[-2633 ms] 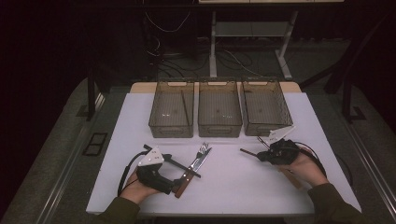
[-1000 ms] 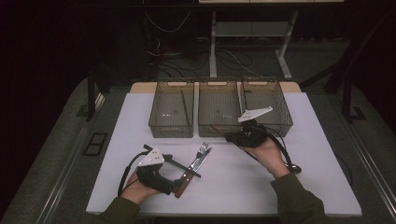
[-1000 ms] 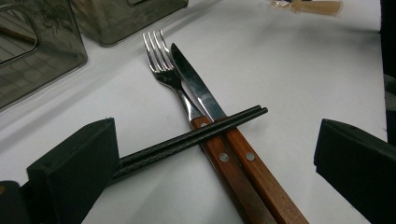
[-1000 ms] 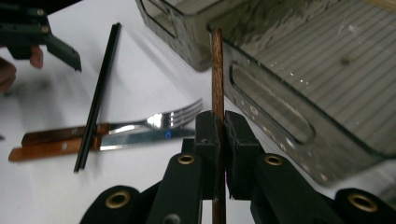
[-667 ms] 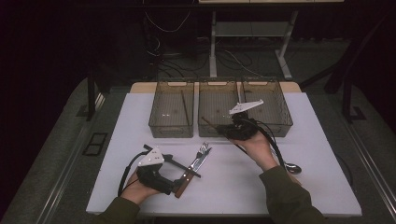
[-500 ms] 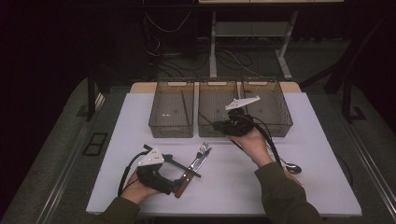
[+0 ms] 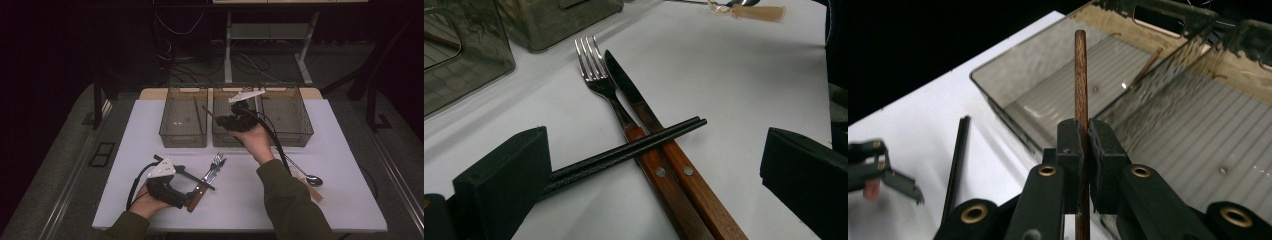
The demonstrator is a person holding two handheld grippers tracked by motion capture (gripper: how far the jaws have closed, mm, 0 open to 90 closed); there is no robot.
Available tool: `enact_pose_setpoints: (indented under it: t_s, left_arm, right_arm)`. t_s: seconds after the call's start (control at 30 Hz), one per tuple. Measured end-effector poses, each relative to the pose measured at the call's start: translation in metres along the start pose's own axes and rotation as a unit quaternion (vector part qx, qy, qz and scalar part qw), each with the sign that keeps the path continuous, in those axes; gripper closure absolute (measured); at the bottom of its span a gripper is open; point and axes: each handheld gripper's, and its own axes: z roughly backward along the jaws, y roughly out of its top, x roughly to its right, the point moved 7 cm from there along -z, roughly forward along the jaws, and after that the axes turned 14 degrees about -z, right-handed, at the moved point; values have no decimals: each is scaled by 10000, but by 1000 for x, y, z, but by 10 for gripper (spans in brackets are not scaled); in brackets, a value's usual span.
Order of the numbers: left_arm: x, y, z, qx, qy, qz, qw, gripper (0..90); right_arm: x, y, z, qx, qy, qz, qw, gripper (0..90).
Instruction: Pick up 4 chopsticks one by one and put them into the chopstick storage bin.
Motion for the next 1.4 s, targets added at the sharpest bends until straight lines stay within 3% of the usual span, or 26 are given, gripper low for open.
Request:
enact_pose_setpoints:
  t_s: [0.63,1.4]
  left_arm:
    - [-2,0,1,-18,-3,-31,10000,0]
    - [-3,2,0,53,-16,45,10000,0]
  right_arm:
    - [-14,58,-49,323,-155,-290,9989,848]
    - [-42,115,-125,706,-152,-300,9969,848]
